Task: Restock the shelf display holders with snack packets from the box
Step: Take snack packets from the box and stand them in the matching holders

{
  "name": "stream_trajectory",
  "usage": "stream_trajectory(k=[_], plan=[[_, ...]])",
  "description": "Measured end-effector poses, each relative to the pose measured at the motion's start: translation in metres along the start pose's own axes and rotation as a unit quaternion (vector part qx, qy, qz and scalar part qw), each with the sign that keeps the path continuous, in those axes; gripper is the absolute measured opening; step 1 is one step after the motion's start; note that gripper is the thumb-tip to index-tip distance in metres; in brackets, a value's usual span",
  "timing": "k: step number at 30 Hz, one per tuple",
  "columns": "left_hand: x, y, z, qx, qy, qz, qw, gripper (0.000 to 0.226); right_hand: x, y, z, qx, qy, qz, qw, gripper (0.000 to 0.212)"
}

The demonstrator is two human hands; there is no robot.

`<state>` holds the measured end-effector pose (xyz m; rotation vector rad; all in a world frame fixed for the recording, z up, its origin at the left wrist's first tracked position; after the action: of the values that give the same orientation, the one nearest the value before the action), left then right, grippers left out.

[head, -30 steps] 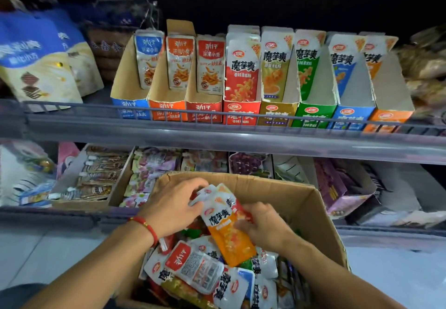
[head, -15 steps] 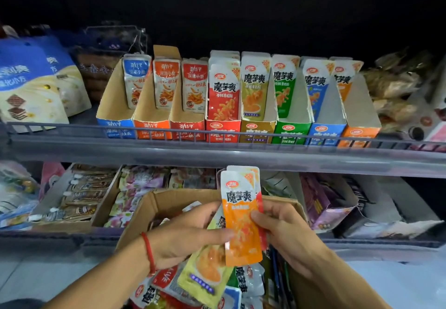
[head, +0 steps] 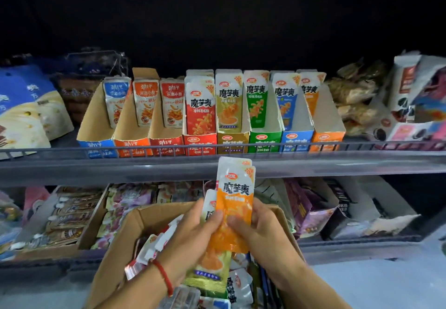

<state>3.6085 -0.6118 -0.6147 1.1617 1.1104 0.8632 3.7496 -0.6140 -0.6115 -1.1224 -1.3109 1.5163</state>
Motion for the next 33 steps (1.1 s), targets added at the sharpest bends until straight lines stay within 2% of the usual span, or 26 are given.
stream_trajectory(k=[4, 8, 12, 17, 20, 22, 25, 29, 33], plan=[[0.005, 0.029, 0.01, 0.024, 0.048, 0.068, 0.996, 0.02, -0.003, -0.008, -0.006, 0.026, 0.014, -0.017, 0.999, 0.032], [0.013, 0.046, 0.028, -0.018, 0.084, 0.095, 0.992, 0.02, -0.012, -0.016, -0.014, 0.073, 0.039, -0.037, 0.996, 0.035], [0.028, 0.071, 0.045, -0.028, 0.075, 0.109, 0.991, 0.029, -0.017, -0.034, -0.042, 0.062, 0.068, -0.07, 0.993, 0.036], [0.055, 0.126, 0.052, 0.057, 0.072, 0.144, 0.985, 0.017, -0.027, -0.061, -0.072, 0.053, 0.065, -0.092, 0.992, 0.035], [0.07, 0.162, 0.064, 0.115, 0.067, 0.163, 0.977, 0.016, -0.031, -0.069, -0.102, 0.081, 0.125, -0.107, 0.983, 0.032], [0.078, 0.19, 0.073, 0.135, 0.068, 0.184, 0.971, 0.017, -0.034, -0.071, -0.126, 0.087, 0.171, -0.113, 0.975, 0.022], [0.097, 0.241, 0.084, 0.155, 0.083, 0.231, 0.957, 0.014, -0.043, -0.073, -0.165, 0.028, 0.247, -0.114, 0.962, 0.012], [0.144, 0.296, 0.104, 0.186, 0.092, 0.255, 0.944, 0.01, -0.059, -0.081, -0.208, -0.049, 0.346, -0.105, 0.931, 0.014], [0.199, 0.322, 0.125, 0.271, 0.105, 0.239, 0.926, 0.011, -0.068, -0.089, -0.228, -0.09, 0.373, -0.086, 0.919, 0.025]])
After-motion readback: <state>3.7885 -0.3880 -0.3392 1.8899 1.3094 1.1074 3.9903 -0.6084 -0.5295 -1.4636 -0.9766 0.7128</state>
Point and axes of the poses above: each hand's wrist, its own x-axis towards the middle knuckle, its own z-axis out of the palm, y = z × x, the point moved 8 cm from there along x, towards the middle knuckle, and after that the axes turned 8 degrees about -y, right-handed, at the moved point
